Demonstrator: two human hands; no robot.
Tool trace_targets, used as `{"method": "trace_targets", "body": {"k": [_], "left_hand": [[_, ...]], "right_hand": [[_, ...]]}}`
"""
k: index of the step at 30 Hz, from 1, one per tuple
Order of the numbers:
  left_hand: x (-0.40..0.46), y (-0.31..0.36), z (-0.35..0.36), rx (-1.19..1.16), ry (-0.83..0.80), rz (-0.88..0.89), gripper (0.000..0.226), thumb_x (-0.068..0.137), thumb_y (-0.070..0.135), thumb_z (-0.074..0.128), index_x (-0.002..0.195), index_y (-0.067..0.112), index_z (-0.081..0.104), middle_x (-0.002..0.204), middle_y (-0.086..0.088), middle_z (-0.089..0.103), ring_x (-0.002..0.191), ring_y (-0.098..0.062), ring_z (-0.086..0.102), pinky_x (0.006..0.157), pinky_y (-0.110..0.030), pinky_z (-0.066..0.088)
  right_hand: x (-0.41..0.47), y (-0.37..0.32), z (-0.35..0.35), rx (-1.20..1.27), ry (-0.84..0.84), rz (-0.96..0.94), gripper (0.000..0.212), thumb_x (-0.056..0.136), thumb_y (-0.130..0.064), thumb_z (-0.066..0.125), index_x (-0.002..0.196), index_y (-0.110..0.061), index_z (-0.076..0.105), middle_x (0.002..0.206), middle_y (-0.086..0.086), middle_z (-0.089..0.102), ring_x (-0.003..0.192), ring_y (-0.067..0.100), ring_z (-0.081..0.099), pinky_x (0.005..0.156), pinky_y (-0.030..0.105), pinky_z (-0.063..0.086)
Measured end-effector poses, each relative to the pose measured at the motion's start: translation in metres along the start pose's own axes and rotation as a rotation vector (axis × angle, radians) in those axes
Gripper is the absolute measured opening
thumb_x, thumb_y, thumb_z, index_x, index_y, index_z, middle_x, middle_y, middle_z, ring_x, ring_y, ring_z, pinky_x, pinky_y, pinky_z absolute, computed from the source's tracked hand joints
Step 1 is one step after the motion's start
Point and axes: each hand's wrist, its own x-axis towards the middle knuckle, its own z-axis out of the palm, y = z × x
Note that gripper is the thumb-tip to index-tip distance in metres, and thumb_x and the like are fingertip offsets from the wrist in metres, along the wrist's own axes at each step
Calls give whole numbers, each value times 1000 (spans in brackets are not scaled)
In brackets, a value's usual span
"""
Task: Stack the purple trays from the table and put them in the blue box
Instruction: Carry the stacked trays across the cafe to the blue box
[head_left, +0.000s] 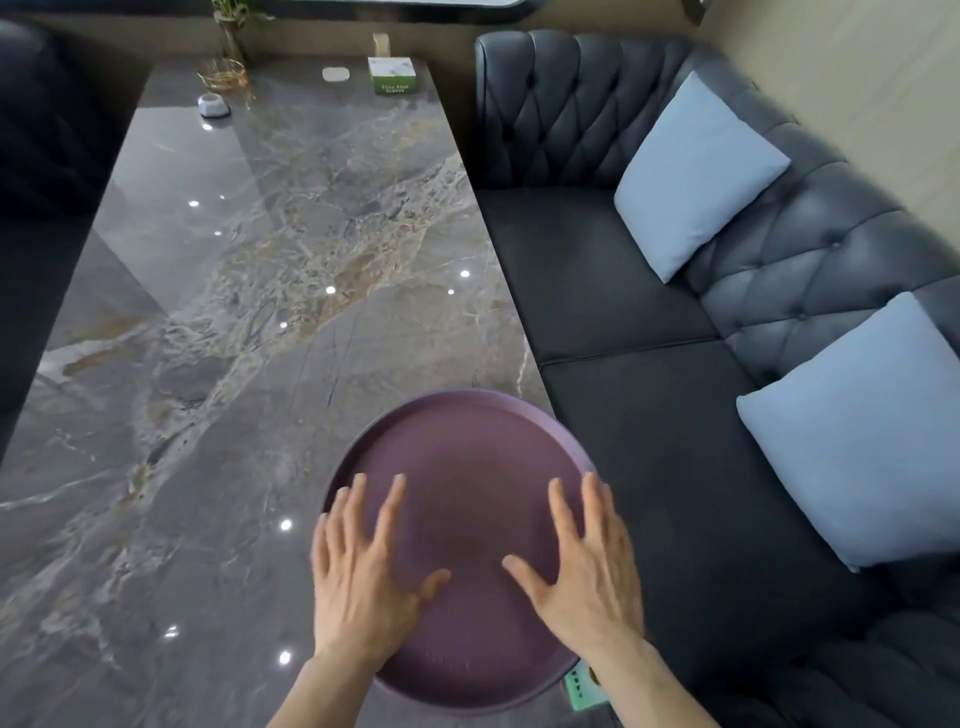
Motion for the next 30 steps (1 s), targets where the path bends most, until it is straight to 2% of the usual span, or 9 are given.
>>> {"method": "trace_targets", "body": {"k": [3, 8, 14, 17, 19, 21, 22, 26, 30], "left_hand": [[6, 7, 13, 36, -144, 145, 130, 50, 89, 56, 152, 51, -14, 168, -1, -14, 154, -23, -19, 124, -43, -9], [11, 0, 23, 65, -163, 146, 132, 44, 94, 51, 156, 46, -2, 169, -1, -12, 153, -22, -23, 124, -45, -7], [17, 6, 21, 89, -194, 136, 128, 52, 92, 52, 156, 45, -6, 169, -1, -15, 153, -24, -24, 125, -46, -6], [16, 12, 14, 73, -219, 117, 123, 54, 87, 57, 156, 47, 1, 169, 2, -10, 155, -23, -17, 124, -43, -4], [19, 13, 7, 38, -163, 122, 102, 62, 74, 64, 153, 42, 28, 168, 0, 15, 156, -24, 7, 124, -42, 10], [25, 4, -1, -2, -30, 96, 73, 70, 53, 73, 138, 31, 55, 152, -3, 48, 144, -28, 38, 116, -43, 29], [29, -1, -6, -18, 43, 40, 67, 72, 46, 75, 134, 28, 59, 145, -4, 54, 137, -30, 45, 111, -44, 34], [53, -23, -23, -215, -7, -340, 78, 78, 43, 73, 147, 26, 42, 144, -12, 47, 133, -35, 42, 108, -51, 38], [70, -35, -24, -390, -84, -481, 88, 78, 45, 74, 152, 20, 34, 146, -16, 46, 135, -37, 45, 109, -52, 39]], "right_hand": [[-3, -9, 18, 11, -123, -144, 111, 67, -94, 33, 159, -44, -7, 168, 3, -24, 156, 29, -18, 127, 53, 1], [1, -5, 28, -14, -133, -149, 114, 63, -97, 32, 157, -48, -11, 167, 1, -28, 154, 28, -26, 126, 56, -2], [12, -4, 27, -10, -153, -160, 112, 64, -97, 30, 156, -48, -13, 167, 1, -28, 153, 28, -27, 126, 56, -3], [14, -8, 19, 50, -99, -116, 104, 69, -93, 32, 159, -46, 8, 172, 1, -5, 158, 25, -11, 127, 52, 0], [18, -5, 9, 98, 20, -34, 97, 77, -89, 32, 158, -37, 26, 170, 3, 17, 158, 25, 7, 128, 49, 4], [21, 6, 3, 114, 79, 80, 94, 82, -82, 38, 160, -33, 24, 169, 6, 19, 157, 27, 13, 127, 47, 10], [22, 12, 0, 134, 64, 150, 94, 84, -80, 42, 161, -33, 18, 170, 7, 16, 156, 28, 15, 125, 47, 17], [22, 25, -10, 302, -87, 461, 96, 86, -69, 55, 161, -32, 9, 162, 9, 32, 137, 31, 50, 95, 44, 54], [23, 11, -15, 350, -105, 614, 90, 89, -63, 58, 160, -23, 21, 152, 7, 50, 135, 30, 53, 97, 45, 52]]}}
